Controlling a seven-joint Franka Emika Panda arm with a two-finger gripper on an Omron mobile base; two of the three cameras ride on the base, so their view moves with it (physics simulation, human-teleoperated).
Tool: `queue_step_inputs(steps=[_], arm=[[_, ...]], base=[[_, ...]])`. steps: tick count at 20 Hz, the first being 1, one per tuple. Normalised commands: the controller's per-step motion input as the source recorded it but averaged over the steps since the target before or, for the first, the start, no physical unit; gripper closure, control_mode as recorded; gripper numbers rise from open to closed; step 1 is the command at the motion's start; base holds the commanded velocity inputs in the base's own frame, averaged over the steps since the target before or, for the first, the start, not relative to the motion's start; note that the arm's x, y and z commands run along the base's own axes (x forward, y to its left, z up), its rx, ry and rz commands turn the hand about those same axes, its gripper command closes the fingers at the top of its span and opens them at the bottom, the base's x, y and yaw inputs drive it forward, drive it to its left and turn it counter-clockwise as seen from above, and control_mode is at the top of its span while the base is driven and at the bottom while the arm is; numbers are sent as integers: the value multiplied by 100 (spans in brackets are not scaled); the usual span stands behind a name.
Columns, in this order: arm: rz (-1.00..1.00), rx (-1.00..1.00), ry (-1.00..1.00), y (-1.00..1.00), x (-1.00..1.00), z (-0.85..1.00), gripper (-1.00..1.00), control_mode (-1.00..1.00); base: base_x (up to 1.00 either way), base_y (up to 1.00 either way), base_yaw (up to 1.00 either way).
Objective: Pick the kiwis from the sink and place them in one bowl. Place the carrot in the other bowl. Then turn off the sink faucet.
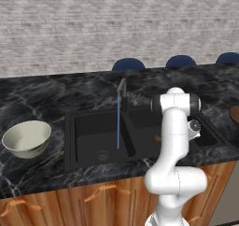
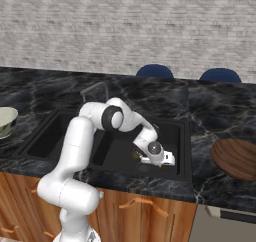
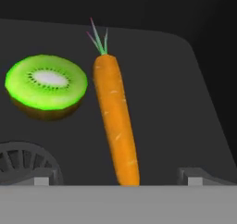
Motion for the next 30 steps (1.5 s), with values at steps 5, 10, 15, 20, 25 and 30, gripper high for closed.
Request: queue_step_inputs(steps=[5, 10, 15, 20, 25, 30], arm=[[0, 0, 0, -4, 38, -19, -100, -100], [0, 0, 0, -1, 35, -25, -100, -100], [0, 0, 0, -2, 23, -37, 100, -100], [0, 0, 1, 0, 6, -5, 100, -100], [0, 0, 1, 0, 2, 21, 100, -100], [0, 0, 0, 0, 0, 46, 100, -100]], base=[[0, 0, 0], [0, 0, 0], [0, 0, 0], [0, 0, 0], [0, 0, 0], [0, 0, 0]])
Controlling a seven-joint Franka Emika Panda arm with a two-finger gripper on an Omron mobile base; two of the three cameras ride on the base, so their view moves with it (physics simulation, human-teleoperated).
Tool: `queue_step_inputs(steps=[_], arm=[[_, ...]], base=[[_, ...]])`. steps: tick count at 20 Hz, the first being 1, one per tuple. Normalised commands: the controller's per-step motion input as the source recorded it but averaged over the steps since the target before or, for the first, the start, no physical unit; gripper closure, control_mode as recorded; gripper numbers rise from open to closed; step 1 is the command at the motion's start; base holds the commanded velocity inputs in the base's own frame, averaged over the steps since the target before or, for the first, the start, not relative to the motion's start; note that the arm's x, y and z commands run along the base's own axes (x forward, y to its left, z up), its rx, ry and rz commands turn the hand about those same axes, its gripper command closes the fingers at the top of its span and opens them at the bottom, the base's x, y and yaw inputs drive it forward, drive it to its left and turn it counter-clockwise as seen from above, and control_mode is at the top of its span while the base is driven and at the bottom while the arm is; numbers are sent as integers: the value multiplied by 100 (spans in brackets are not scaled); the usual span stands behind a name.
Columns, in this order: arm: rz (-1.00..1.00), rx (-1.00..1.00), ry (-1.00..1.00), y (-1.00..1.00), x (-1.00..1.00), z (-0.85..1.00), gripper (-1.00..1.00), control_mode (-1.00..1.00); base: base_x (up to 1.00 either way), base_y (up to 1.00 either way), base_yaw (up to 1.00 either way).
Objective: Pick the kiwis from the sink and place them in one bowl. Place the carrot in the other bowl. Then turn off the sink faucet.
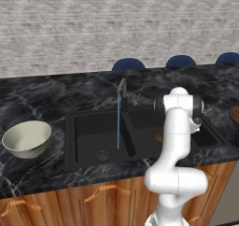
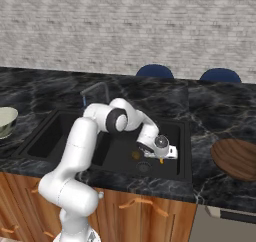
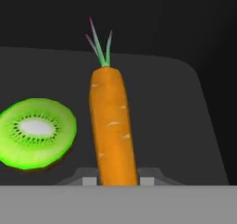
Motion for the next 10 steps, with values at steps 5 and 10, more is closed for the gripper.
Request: queue_step_inputs(steps=[5, 10], arm=[[0, 0, 0, 0, 0, 49, 100, -100], [0, 0, 0, 0, -9, 59, 100, -100]], base=[[0, 0, 0], [0, 0, 0]])
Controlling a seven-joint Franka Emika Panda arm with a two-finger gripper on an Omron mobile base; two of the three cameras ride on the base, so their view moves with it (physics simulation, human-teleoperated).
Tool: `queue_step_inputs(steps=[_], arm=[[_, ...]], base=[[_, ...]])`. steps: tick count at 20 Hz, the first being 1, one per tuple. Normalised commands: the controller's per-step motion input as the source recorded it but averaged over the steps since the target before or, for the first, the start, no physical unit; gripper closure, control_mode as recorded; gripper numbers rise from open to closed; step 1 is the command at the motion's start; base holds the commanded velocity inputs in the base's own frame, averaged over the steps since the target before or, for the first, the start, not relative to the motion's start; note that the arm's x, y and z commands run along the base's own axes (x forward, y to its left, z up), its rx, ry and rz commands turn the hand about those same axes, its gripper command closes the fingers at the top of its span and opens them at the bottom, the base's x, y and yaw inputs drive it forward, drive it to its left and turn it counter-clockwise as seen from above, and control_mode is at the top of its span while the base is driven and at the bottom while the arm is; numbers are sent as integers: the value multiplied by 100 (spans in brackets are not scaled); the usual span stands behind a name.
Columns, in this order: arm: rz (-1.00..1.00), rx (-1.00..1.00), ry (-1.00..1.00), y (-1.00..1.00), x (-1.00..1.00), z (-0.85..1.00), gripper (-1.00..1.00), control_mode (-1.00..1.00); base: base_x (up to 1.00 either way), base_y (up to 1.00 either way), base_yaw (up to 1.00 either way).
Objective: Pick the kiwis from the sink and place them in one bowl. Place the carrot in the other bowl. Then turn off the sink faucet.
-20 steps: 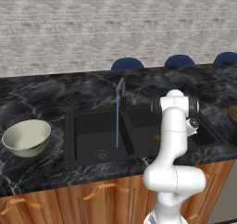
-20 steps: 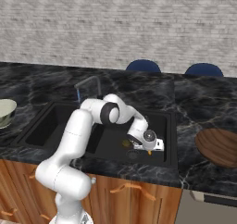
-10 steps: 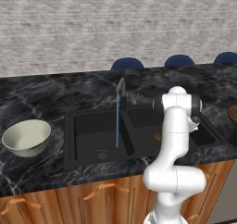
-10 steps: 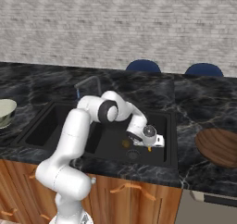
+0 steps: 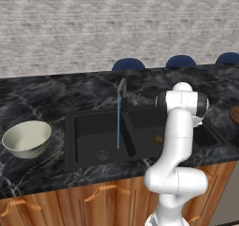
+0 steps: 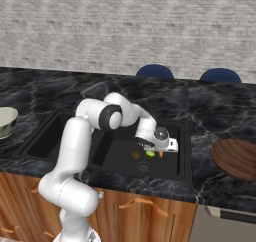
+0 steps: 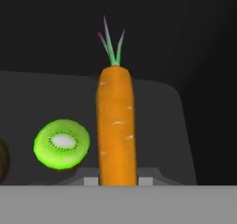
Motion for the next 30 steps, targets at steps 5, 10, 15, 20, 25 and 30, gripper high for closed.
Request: queue_step_inputs(steps=[5, 10, 15, 20, 25, 30], arm=[[0, 0, 0, 0, -3, 69, 100, -100], [1, 0, 0, 0, -4, 56, 100, -100], [1, 0, -4, 0, -35, 71, 100, -100], [1, 0, -3, 0, -29, 62, 100, -100], [1, 0, 0, 0, -29, 59, 100, -100], [0, 0, 0, 0, -34, 53, 100, -100]], base=[[0, 0, 0], [0, 0, 0], [0, 0, 0], [0, 0, 0], [0, 0, 0], [0, 0, 0]])
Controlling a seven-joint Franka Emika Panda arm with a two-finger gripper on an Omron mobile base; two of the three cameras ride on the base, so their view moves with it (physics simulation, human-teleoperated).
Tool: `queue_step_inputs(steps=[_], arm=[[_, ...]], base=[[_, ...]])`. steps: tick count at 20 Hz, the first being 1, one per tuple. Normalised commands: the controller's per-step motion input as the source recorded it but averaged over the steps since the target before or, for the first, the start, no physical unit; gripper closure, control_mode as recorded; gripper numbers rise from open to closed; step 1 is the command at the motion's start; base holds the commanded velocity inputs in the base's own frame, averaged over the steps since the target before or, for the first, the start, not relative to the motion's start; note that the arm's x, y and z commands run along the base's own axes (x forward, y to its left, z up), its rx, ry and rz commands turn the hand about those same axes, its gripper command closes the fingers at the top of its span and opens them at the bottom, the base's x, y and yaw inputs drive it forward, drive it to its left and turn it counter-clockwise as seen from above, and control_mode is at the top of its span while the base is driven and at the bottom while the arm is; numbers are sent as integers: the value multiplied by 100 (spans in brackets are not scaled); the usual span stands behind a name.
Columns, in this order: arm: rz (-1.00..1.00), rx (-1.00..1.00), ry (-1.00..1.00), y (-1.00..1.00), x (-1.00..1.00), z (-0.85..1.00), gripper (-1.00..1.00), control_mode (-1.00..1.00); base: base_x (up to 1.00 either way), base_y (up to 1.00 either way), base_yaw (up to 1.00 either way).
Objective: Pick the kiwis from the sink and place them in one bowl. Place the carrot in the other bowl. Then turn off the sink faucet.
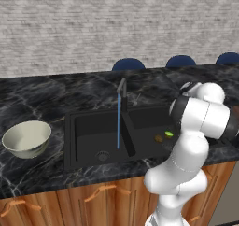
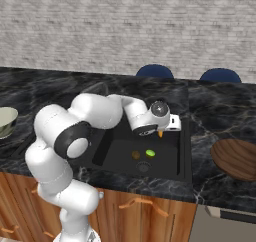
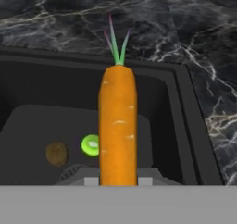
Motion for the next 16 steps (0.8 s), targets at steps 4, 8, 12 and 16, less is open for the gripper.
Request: queue_step_inputs(steps=[4, 8, 12, 16], arm=[[0, 0, 0, 0, -41, 47, 100, -100], [0, 0, 0, 0, -46, 39, 100, -100], [0, 0, 0, 0, -44, 39, 100, -100], [0, 0, 5, 0, -29, 41, 100, -100]], base=[[0, 0, 0], [0, 0, 0], [0, 0, 0], [0, 0, 0]])
